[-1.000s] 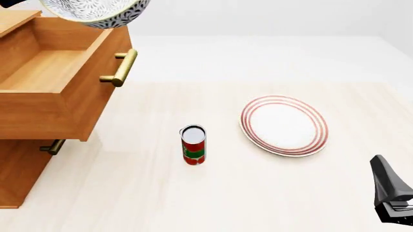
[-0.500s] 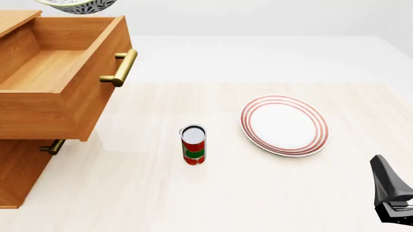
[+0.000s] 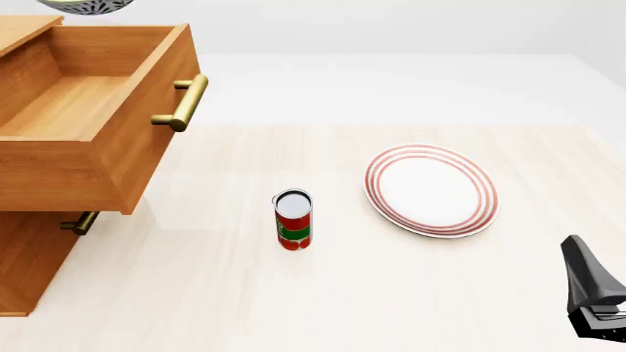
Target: Put the bowl in the top drawer of the cabinet.
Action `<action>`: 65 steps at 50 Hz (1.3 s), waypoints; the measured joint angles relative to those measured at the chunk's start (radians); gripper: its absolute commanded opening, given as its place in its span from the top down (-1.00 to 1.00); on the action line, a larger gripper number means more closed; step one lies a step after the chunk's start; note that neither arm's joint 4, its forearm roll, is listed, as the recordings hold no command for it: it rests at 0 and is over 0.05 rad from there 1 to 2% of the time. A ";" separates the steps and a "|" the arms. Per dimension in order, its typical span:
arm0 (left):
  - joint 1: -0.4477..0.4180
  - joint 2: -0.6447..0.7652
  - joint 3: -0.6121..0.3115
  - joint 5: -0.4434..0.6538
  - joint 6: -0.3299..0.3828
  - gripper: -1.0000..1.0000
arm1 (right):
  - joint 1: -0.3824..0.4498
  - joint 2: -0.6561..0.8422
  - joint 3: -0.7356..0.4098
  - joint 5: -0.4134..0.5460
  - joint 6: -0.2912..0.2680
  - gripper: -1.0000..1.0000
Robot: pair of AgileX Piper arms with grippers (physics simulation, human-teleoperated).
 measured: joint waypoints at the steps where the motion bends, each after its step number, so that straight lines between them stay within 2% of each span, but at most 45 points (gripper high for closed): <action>1: 0.006 0.002 0.000 -0.001 0.001 1.00 | 0.000 0.000 0.000 0.000 0.000 -1.00; 34: 0.161 0.033 0.034 -0.030 0.039 1.00 | 0.000 0.000 0.000 0.000 0.000 -1.00; 65: 0.226 0.052 0.102 -0.068 0.062 1.00 | 0.000 0.000 0.000 0.000 0.000 -1.00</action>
